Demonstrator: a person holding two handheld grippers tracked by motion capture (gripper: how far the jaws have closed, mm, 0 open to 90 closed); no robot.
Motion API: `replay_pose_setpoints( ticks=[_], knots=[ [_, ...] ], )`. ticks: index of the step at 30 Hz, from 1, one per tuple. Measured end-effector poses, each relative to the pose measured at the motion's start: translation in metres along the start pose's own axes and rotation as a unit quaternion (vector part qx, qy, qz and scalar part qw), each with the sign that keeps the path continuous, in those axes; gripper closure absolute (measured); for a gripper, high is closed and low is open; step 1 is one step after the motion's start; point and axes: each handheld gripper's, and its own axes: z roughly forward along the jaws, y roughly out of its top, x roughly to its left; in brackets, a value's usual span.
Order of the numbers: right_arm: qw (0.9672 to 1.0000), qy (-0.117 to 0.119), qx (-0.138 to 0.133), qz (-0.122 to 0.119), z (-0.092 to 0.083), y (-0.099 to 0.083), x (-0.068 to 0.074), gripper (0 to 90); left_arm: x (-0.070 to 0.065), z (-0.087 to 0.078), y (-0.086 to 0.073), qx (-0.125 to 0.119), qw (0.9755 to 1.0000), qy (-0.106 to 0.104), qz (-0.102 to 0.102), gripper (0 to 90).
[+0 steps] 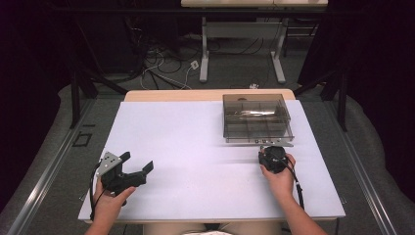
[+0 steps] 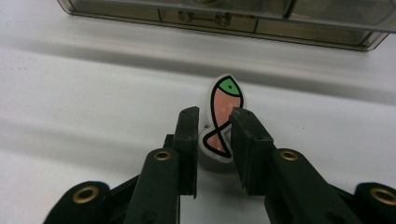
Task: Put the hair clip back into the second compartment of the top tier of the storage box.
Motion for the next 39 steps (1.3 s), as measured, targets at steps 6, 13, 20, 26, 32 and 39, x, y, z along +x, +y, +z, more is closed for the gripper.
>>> replay_pose_setpoints(
  ticks=[6,13,20,26,32,39],
  knots=[
    [1.0000,0.001,0.002,-0.003,-0.001,0.000,0.000,77.0,0.000,0.000,0.000,0.001,1.0000,0.000,0.000,3.1],
    [0.9998,-0.009,-0.004,-0.015,-0.004,0.000,0.000,82.3,0.000,0.000,0.000,0.001,1.0000,0.000,0.001,3.2],
    [0.9998,-0.013,-0.007,-0.010,-0.007,0.001,-0.007,87.0,0.000,0.000,0.000,0.001,1.0000,0.001,0.001,3.3],
    [0.9999,-0.013,-0.008,-0.007,-0.008,0.002,-0.011,87.3,0.000,0.000,0.000,0.002,1.0000,0.002,0.002,3.5],
    [0.9999,-0.007,-0.010,-0.001,-0.009,0.003,-0.014,87.4,0.001,0.000,0.000,0.001,1.0000,0.002,-0.001,3.6],
    [0.9998,0.007,-0.016,0.004,-0.014,0.004,-0.014,87.4,0.000,0.000,0.000,0.001,1.0000,0.001,-0.001,3.7]
  ],
)
